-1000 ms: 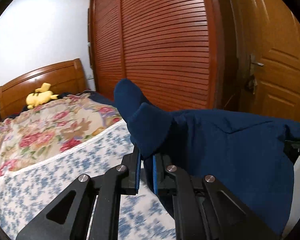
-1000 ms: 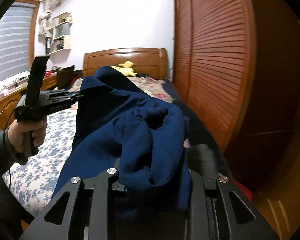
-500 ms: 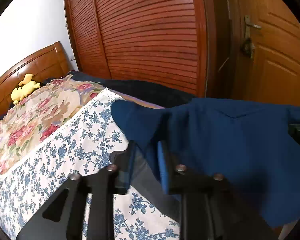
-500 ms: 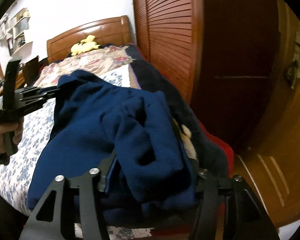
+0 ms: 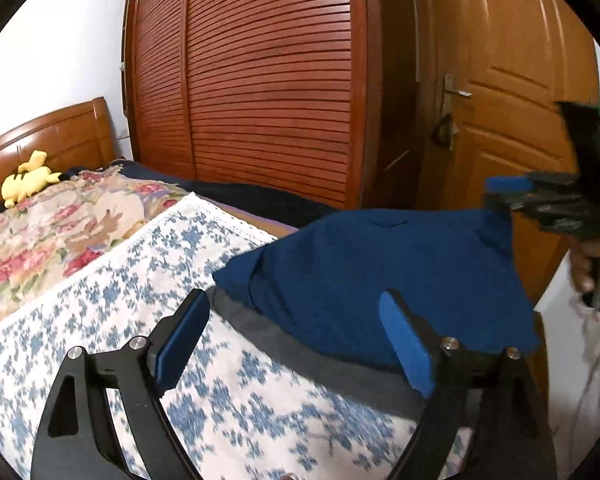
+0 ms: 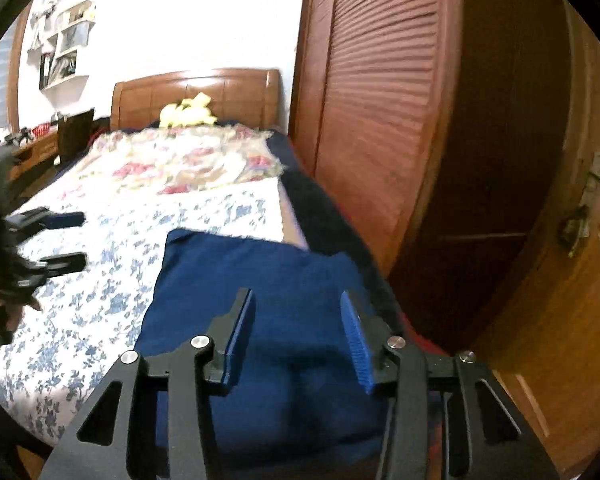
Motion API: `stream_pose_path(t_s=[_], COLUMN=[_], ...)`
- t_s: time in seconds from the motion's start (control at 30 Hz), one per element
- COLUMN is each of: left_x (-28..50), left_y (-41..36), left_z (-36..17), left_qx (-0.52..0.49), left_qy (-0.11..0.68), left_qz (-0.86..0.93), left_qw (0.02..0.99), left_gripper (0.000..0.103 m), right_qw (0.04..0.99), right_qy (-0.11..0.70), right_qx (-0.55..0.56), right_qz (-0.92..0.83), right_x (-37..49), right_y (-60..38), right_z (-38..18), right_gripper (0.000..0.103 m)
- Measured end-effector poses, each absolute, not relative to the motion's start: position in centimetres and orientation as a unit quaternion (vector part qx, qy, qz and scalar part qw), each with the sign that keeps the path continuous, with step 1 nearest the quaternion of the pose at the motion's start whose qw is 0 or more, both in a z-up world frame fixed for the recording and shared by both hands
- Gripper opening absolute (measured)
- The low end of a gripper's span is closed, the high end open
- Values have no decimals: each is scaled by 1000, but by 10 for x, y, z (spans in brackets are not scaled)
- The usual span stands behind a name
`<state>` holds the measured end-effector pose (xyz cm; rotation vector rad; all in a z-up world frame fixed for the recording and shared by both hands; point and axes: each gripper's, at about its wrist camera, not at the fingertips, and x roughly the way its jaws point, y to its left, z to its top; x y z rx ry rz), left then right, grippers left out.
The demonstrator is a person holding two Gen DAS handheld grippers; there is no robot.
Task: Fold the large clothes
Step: 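Lower the bundle onto the dark grey garment and open the right gripper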
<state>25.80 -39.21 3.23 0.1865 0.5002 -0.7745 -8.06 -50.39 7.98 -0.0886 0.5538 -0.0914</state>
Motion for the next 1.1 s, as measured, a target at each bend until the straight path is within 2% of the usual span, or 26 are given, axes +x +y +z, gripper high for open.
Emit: stream_pose_path(t_s=[0.27, 0.77, 0.93, 1.1], left_x=[217, 162, 146, 136], left_y=[-356, -271, -236, -206], left_z=[34, 46, 46, 40], left_qx=[92, 76, 64, 58], left_qy=[232, 219, 219, 229], left_qz=[-377, -332, -305, -278], left_qw=[892, 915, 925, 931], left_gripper=[91, 92, 92, 91], right_qw=[916, 945, 956, 963], right_qy=[386, 299, 272, 264], right_qx=[13, 0, -20, -14], right_qz=[-105, -135, -109, -49], right_x=[-86, -160, -193, -215], right_y=[-526, -443, -381, -315], right_z=[6, 67, 79, 72], right_gripper=[46, 48, 61, 66])
